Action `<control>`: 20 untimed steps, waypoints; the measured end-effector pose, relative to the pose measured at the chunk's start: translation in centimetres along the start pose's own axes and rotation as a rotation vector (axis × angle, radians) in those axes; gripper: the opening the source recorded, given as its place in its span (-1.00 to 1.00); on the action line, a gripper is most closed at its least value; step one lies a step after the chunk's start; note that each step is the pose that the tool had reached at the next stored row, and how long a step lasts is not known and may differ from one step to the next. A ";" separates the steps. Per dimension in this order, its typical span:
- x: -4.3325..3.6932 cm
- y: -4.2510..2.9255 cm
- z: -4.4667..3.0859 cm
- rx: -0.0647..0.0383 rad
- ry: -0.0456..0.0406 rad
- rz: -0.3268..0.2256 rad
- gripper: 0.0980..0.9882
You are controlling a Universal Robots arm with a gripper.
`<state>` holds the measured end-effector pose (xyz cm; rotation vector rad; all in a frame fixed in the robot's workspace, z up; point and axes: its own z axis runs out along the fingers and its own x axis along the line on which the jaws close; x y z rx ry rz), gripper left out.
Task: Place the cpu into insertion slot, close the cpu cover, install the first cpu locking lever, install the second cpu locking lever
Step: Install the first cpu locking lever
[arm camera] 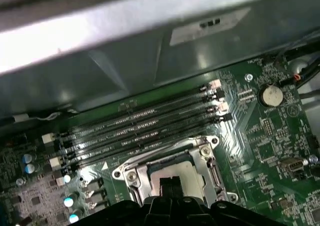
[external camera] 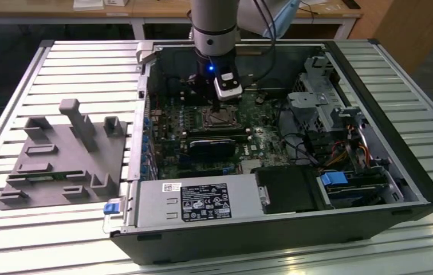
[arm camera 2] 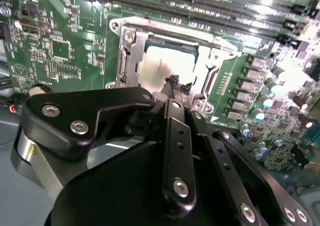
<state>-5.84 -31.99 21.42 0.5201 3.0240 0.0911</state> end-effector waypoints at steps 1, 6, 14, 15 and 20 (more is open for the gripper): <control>-0.04 -0.11 0.00 0.000 0.0000 0.000 -0.99; -0.10 -0.28 -0.01 0.000 0.0000 0.000 -0.99; -0.18 -0.19 -1.32 0.000 0.0000 0.000 -0.99; -0.19 -0.18 -1.52 0.000 0.0000 0.000 -0.99; -0.31 -0.17 -2.16 0.001 -0.0005 0.000 -0.99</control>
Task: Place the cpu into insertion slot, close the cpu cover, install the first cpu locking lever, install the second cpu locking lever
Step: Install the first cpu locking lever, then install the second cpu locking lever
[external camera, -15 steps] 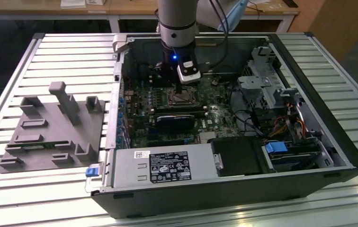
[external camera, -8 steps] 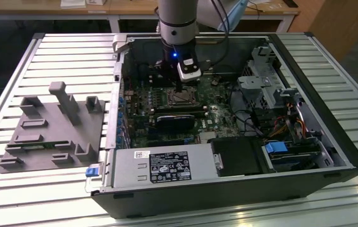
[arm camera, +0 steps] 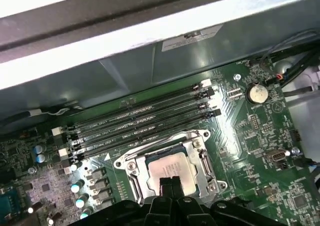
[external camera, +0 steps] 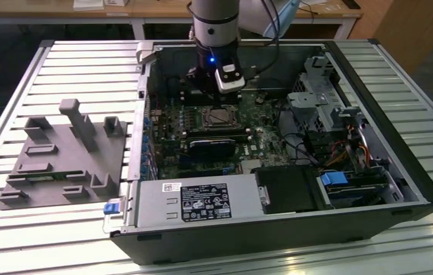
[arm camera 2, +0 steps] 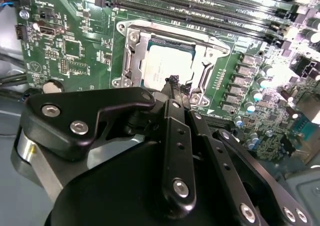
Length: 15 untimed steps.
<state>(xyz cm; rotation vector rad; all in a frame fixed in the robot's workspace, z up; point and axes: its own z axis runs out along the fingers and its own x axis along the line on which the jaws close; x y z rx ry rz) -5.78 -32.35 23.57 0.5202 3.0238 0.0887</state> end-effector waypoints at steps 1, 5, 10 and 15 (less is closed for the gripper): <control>-0.05 -0.03 -0.09 0.001 -0.0004 0.000 -0.99; -0.25 -0.21 -0.39 0.006 -0.0019 0.000 -0.99; -0.45 -0.46 -0.57 0.011 -0.0040 0.000 -0.99; -0.50 -0.57 -0.58 0.011 -0.0040 0.001 -0.99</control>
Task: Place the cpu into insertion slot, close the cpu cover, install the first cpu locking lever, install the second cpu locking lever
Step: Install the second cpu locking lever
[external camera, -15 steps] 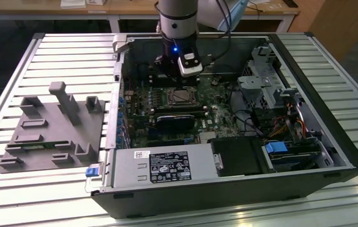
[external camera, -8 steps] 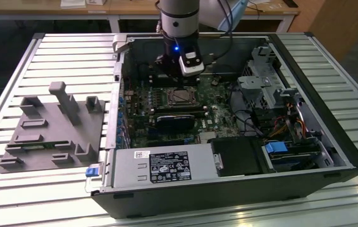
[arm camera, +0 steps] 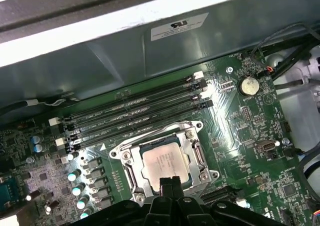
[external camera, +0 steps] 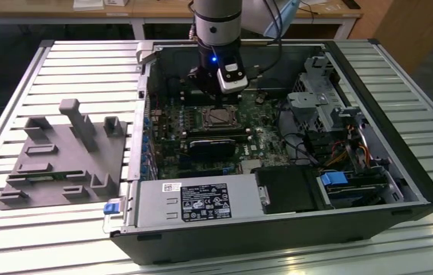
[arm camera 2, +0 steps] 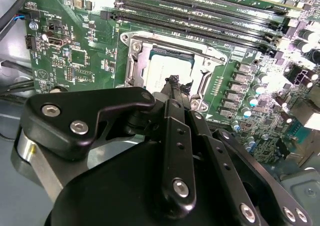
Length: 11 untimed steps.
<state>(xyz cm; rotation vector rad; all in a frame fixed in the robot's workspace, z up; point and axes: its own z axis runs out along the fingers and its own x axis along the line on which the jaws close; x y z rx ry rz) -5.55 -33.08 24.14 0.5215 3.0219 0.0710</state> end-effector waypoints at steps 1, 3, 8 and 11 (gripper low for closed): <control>0.00 0.00 0.00 0.000 0.0000 0.000 -0.99; -0.01 -0.03 0.00 0.000 0.0000 0.000 -0.99; -0.13 -0.35 -0.01 0.000 0.0001 0.000 -0.99; -0.22 -0.61 -0.02 0.000 0.0000 0.000 -0.99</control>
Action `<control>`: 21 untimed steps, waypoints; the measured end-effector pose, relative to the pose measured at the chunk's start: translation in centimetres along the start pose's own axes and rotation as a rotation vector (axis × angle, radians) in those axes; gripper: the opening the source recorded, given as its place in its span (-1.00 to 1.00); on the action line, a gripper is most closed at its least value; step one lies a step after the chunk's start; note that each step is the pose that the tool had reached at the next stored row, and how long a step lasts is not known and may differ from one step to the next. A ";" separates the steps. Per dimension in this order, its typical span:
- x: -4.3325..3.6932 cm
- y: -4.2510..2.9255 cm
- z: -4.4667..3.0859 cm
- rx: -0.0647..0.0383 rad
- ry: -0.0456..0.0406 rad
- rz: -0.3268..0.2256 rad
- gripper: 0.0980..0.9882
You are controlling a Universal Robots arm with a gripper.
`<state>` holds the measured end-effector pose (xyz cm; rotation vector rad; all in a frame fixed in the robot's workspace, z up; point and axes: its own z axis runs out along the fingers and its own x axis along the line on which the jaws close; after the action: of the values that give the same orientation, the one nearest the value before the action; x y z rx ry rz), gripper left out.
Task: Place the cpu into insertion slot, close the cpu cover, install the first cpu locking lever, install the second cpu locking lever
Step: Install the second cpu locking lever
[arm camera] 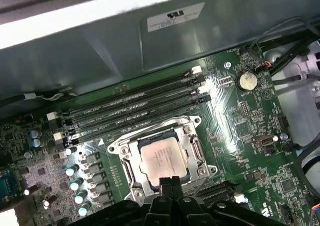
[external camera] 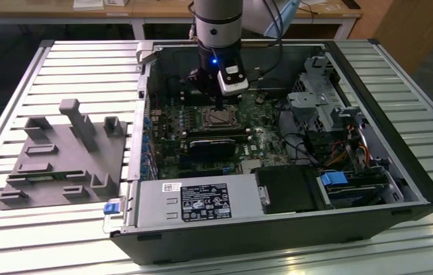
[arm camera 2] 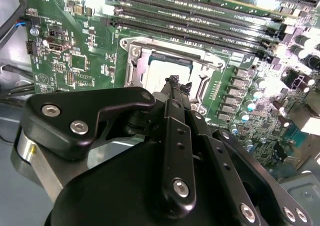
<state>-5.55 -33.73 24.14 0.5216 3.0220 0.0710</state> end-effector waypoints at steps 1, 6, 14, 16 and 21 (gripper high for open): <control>-0.02 -0.07 0.00 0.000 0.0000 0.000 -0.99; -0.17 -0.47 -0.02 0.000 0.0000 0.000 -0.99; -0.42 -1.17 -0.04 0.000 0.0000 0.000 -0.99; -0.51 -1.42 -0.04 0.000 0.0000 0.000 -0.99; -0.72 -2.03 -0.06 0.000 0.0000 0.000 -0.99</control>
<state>-5.55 -35.88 24.13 0.5215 3.0220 0.0710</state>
